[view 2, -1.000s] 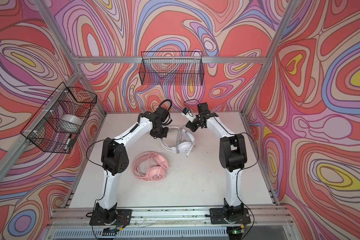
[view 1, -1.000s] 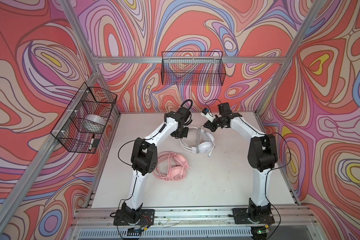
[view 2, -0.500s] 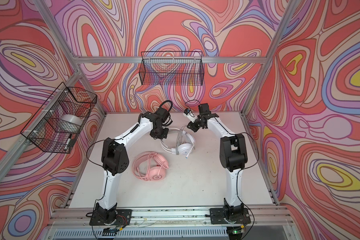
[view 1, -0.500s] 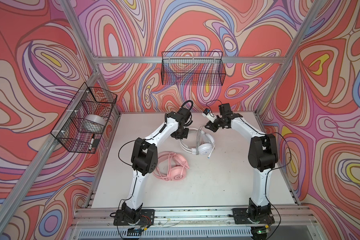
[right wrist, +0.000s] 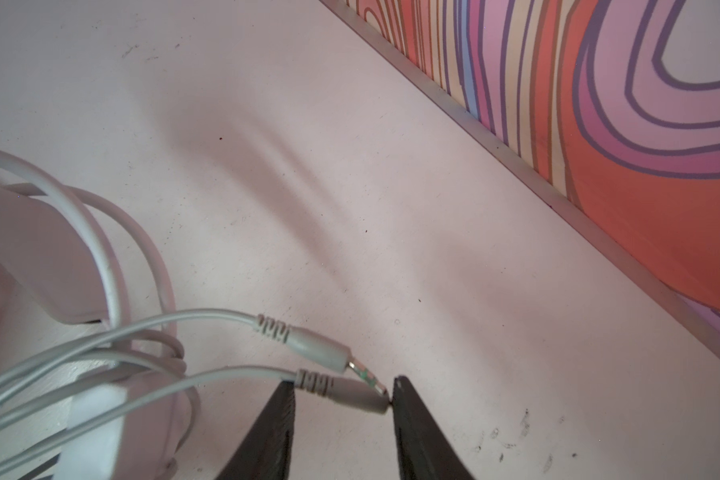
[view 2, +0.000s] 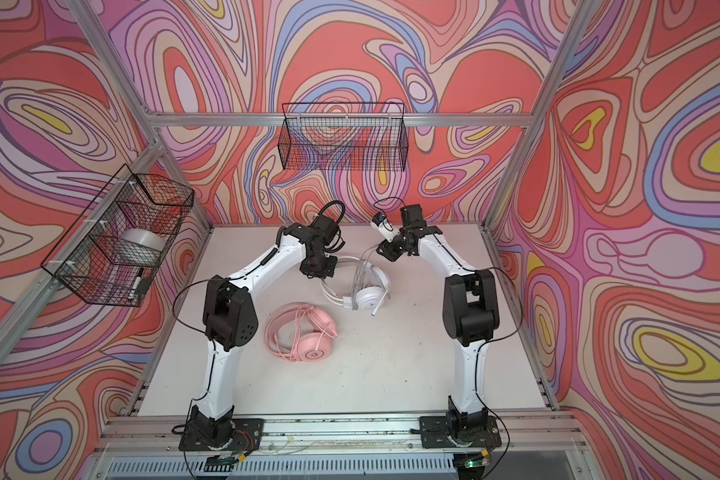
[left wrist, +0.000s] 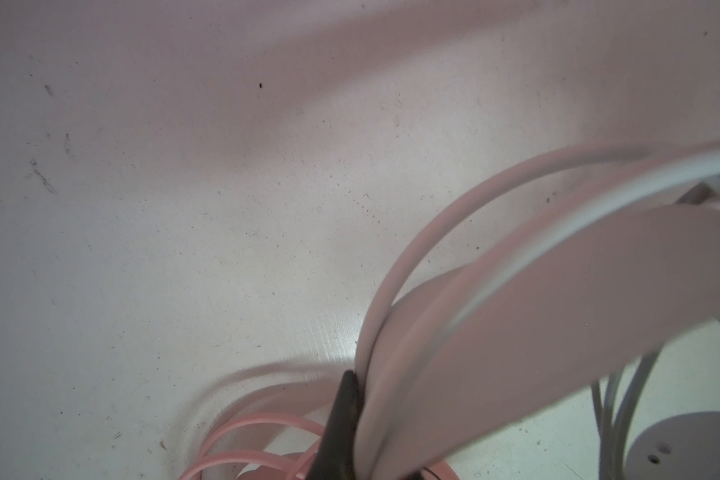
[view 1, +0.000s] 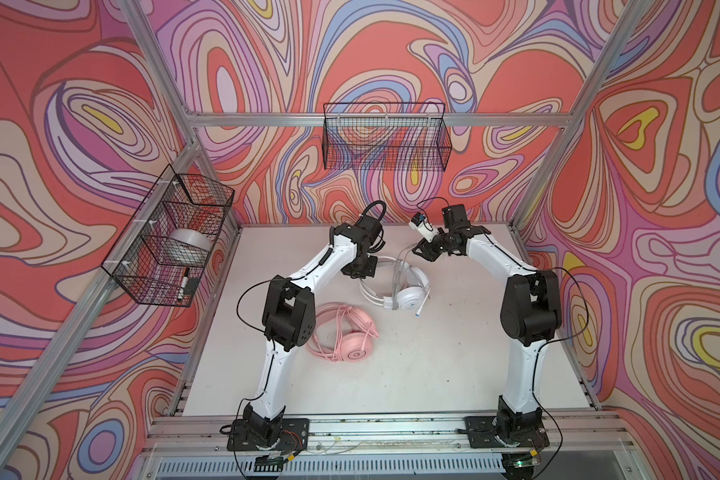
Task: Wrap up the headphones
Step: 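Open the right gripper, releasing the cable plugs beside the headset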
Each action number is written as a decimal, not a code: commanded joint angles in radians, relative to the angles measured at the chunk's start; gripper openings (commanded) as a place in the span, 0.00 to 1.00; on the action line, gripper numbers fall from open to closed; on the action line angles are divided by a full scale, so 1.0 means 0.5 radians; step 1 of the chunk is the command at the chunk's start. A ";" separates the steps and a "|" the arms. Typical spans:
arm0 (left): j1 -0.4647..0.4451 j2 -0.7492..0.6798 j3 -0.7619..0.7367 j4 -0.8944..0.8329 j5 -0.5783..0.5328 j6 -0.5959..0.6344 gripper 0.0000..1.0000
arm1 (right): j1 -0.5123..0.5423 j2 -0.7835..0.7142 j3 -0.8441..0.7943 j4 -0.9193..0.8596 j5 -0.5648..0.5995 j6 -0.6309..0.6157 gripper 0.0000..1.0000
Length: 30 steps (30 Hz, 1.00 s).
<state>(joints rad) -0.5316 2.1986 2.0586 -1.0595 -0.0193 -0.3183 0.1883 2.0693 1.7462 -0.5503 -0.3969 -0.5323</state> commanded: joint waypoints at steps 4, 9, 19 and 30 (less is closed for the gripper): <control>-0.020 -0.090 0.006 -0.067 0.075 -0.008 0.00 | -0.027 -0.104 -0.051 0.071 0.033 0.061 0.45; -0.022 -0.090 0.003 -0.066 0.082 -0.008 0.00 | -0.047 -0.116 -0.073 0.067 0.058 0.080 0.45; -0.021 -0.073 0.006 -0.065 0.091 -0.014 0.00 | -0.159 -0.227 -0.234 0.137 0.044 0.218 0.47; -0.022 -0.044 0.006 -0.081 0.109 -0.020 0.00 | -0.200 -0.369 -0.324 0.259 -0.038 0.349 0.54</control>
<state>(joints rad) -0.5316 2.1986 2.0586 -1.0653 -0.0002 -0.3267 0.1055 1.9213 1.5890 -0.4660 -0.4129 -0.3897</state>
